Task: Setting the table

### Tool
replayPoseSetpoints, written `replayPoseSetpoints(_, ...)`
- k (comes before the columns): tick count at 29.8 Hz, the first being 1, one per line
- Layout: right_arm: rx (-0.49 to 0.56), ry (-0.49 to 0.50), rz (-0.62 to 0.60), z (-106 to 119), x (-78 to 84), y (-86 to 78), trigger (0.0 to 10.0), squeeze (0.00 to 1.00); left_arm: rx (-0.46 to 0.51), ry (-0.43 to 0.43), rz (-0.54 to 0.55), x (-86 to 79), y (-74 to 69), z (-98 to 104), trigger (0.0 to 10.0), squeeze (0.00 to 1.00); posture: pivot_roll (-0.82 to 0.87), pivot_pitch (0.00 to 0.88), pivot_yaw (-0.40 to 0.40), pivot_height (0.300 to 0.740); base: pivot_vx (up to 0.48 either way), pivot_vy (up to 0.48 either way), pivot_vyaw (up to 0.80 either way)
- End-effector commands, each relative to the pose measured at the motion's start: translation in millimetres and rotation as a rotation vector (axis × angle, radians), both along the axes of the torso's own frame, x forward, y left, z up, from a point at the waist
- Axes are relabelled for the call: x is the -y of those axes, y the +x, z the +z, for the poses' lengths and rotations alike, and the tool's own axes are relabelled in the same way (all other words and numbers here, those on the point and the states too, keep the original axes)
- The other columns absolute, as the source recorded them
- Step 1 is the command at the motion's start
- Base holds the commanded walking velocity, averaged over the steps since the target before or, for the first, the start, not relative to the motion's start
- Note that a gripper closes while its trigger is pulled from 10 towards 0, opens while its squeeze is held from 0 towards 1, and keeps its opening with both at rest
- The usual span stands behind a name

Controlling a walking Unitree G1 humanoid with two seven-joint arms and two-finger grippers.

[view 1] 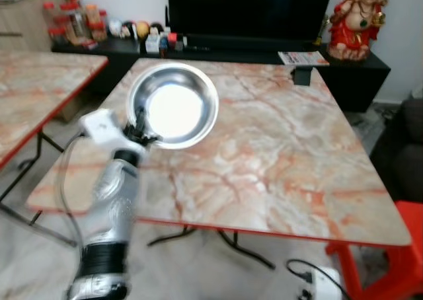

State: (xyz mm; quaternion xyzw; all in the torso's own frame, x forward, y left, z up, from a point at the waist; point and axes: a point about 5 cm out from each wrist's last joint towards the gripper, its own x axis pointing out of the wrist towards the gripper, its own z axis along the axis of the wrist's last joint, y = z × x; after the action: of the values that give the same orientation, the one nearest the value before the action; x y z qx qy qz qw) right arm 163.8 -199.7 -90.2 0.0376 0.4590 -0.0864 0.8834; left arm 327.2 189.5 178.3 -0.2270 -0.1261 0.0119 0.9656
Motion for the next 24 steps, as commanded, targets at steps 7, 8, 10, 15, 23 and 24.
replayPoseSetpoints(7,-0.032,-0.007,-0.023,-3.5,7.2,-10.8,10.0,0.0,0.04,0.012,-0.062,14.9,2.2,10.8,10.0,0.0,0.01,0.0,-0.013,0.725,0.0,0.0,0.0)
replayPoseSetpoints(8,-0.032,-0.007,-0.024,-3.5,7.1,-10.9,10.0,0.0,0.04,0.012,-0.063,15.2,2.3,10.7,10.0,0.0,0.01,0.0,-0.013,0.725,0.0,0.0,0.0)
replayPoseSetpoints(10,-0.032,-0.007,-0.023,-3.6,6.6,-11.0,10.0,0.0,0.04,0.012,-0.065,15.8,2.5,10.6,10.0,0.0,0.01,0.0,-0.012,0.725,0.0,0.0,0.0)
replayPoseSetpoints(15,-0.032,-0.007,-0.022,-3.6,6.7,-11.1,10.0,0.0,0.042,0.016,-0.069,16.5,2.3,10.6,10.0,0.0,0.0,0.0,-0.011,0.725,0.0,0.0,0.0)
replayPoseSetpoints(23,-0.027,-0.008,-0.022,-2.9,7.2,-9.5,10.0,0.0,0.03,0.022,-0.07,16.4,2.8,8.0,10.0,0.0,0.01,0.0,-0.012,0.725,0.0,0.0,0.0)
replayPoseSetpoints(24,-0.027,-0.008,-0.021,-2.9,7.5,-9.6,10.0,0.0,0.029,0.025,-0.068,16.5,2.6,7.7,10.0,0.0,0.01,0.0,-0.014,0.725,0.0,0.0,0.0)
